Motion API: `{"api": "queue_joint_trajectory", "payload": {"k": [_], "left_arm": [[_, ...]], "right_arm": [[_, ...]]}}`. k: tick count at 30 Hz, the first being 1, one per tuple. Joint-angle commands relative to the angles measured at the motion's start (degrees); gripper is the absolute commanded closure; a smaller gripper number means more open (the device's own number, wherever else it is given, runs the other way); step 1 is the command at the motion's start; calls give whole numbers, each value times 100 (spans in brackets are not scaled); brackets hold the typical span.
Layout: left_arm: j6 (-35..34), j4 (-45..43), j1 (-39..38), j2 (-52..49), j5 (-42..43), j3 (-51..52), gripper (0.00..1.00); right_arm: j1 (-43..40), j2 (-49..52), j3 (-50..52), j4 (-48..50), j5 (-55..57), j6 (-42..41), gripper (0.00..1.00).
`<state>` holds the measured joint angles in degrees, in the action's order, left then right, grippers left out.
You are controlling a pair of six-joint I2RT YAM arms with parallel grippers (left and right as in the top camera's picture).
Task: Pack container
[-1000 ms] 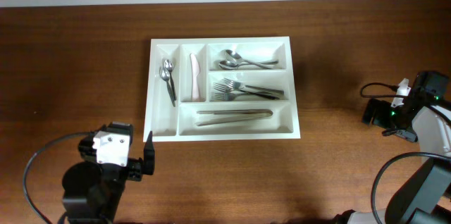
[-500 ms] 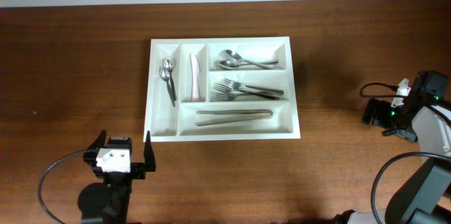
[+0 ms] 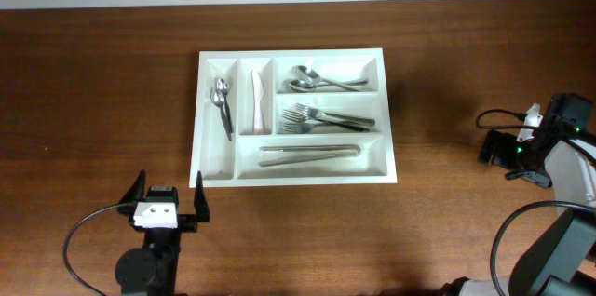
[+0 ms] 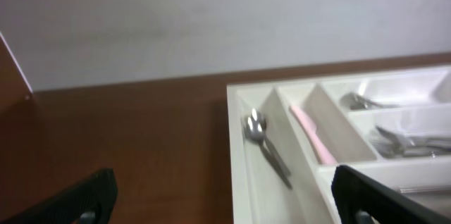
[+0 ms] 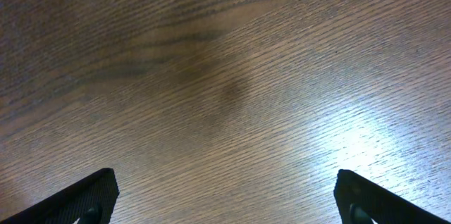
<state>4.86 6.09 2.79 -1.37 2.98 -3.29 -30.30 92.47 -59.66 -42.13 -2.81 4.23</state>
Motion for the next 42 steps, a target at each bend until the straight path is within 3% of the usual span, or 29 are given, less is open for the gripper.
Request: {"api": "queue_joint_trajectory", "payload": {"k": [1,8,42], "left_arm": [[-76,-323,37,98,17,262,1],[-72,-350,37,109,-297,282,1],[-72,-140,37,107,-297,282,1]], "right_arm": [[-11,-96,13,-2,50,-66,1],[-11,-96,13,-2,50,-66,0],[-11,-96,13,-2,50,-66,1]]}}
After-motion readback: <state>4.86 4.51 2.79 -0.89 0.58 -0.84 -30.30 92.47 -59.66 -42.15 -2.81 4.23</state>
